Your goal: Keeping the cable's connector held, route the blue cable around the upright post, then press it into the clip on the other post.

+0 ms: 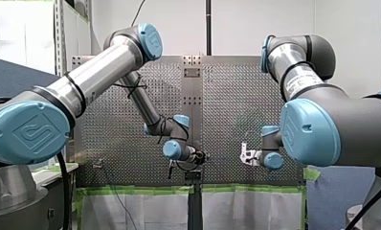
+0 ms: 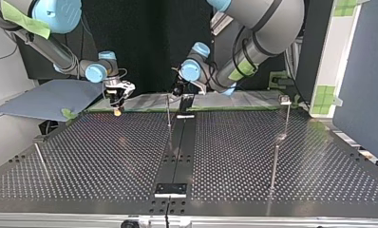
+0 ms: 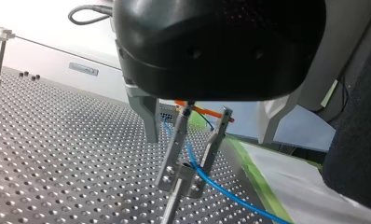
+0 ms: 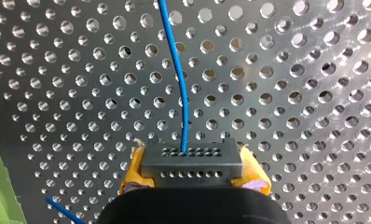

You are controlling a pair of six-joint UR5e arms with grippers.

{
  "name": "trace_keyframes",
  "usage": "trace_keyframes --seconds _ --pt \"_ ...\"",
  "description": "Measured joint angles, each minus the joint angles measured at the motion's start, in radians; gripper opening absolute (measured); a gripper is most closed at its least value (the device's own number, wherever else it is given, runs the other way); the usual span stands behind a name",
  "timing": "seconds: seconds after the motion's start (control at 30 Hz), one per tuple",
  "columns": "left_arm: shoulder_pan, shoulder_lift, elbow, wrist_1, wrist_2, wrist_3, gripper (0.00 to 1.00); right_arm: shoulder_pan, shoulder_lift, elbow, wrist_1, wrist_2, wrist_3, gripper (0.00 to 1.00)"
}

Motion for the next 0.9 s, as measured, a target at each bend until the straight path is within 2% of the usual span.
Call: trace_keyframes --seconds 0.23,0.47,0.73,0.9 --pt "-0.014 0.059 -0.058 0.039 -0.062 0.035 1.00 0.000 0.000 0.000 0.001 -0.001 0.000 0.00" --pt "-0.033 0.125 -0.123 0.090 -0.128 -0.010 1.00 0.001 0.000 0.000 0.002 -0.001 0.001 0.00" --pt "-0.042 0.207 -0.205 0.052 -0.210 -0.090 1.00 0.000 0.000 0.000 0.002 -0.001 0.011 0.00" --pt "-0.046 0.253 -0.252 0.009 -0.256 -0.109 1.00 0.003 0.000 0.000 0.002 -0.003 0.017 0.00"
